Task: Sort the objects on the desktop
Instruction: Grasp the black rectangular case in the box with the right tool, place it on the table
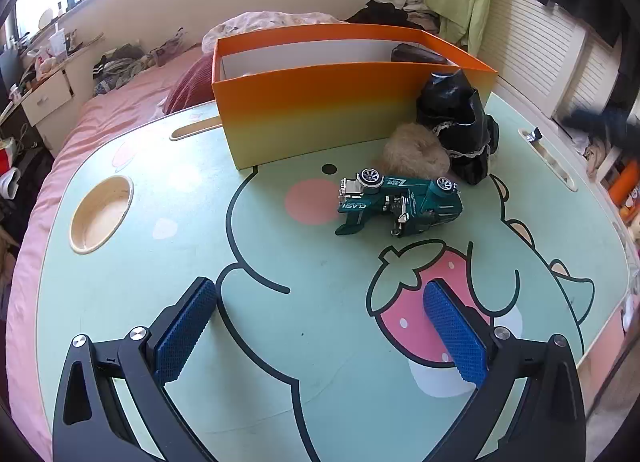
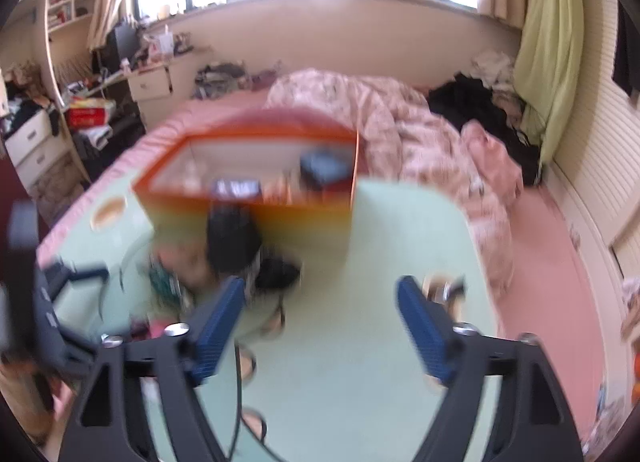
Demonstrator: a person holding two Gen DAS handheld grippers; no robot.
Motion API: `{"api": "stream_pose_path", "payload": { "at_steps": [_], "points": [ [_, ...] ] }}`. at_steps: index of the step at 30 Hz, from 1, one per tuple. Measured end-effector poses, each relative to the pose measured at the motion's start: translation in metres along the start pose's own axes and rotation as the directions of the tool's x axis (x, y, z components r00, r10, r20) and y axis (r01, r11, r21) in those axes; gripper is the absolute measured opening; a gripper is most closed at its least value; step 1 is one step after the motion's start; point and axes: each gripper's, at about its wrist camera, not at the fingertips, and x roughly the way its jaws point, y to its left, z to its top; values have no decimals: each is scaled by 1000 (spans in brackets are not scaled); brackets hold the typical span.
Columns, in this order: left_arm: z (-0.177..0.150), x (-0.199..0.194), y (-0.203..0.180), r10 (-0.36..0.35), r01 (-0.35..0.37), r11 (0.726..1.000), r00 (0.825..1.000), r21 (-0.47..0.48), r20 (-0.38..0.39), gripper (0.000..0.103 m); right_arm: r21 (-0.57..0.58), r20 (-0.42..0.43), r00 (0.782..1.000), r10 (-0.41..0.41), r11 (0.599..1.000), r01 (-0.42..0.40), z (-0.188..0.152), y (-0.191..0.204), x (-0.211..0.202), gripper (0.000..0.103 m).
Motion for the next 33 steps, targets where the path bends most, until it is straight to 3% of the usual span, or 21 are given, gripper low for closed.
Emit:
{"api": "stream_pose_path", "payload": {
  "at_steps": [3, 4, 7, 10, 13, 16, 21, 24, 27, 29, 33],
  "points": [
    [0, -1, 1, -1, 1, 1000, 1000, 0, 1, 103, -32, -86, 996, 36, 999, -39, 50, 1, 25, 44],
    [0, -1, 1, -1, 1, 1000, 1000, 2, 0, 103, -58, -106, 994, 18, 998, -24, 62, 5, 35, 42],
    [0, 0, 1, -1, 1, 1000, 1000, 1, 0, 103, -204, -144, 987, -75, 978, 45, 91, 25, 70, 42],
    [0, 0, 0, -5, 5, 1000, 1000, 6, 0, 103, -264, -238, 967, -92, 964, 27, 106, 33, 111, 42],
    [1, 0, -1, -6, 6, 1000, 1000, 7, 0, 103, -312, -320, 935, -154, 949, 50, 109, 34, 144, 42],
    [2, 0, 0, -10, 10, 1000, 1000, 10, 0, 103, -368, -345, 911, -227, 926, 91, 108, 36, 165, 42],
    [2, -1, -3, -17, 17, 1000, 1000, 23, -1, 103, -383, -442, 856, -268, 920, 90, 98, 35, 201, 42],
    [2, -1, -2, -22, 22, 999, 1000, 25, 0, 103, -410, -390, 871, -298, 903, 126, 92, 42, 201, 41],
    [0, -2, 1, -30, 30, 999, 1000, 20, 5, 103, -333, -362, 905, -222, 938, 97, 98, 37, 182, 41],
    [0, -2, 1, -30, 30, 999, 1000, 21, 4, 103, -252, -301, 939, -169, 963, 93, 109, 27, 153, 41],
    [-1, -2, 3, -31, 31, 999, 999, 21, 5, 103, -138, -181, 981, -69, 989, 44, 116, 14, 90, 41]
  ]
}}
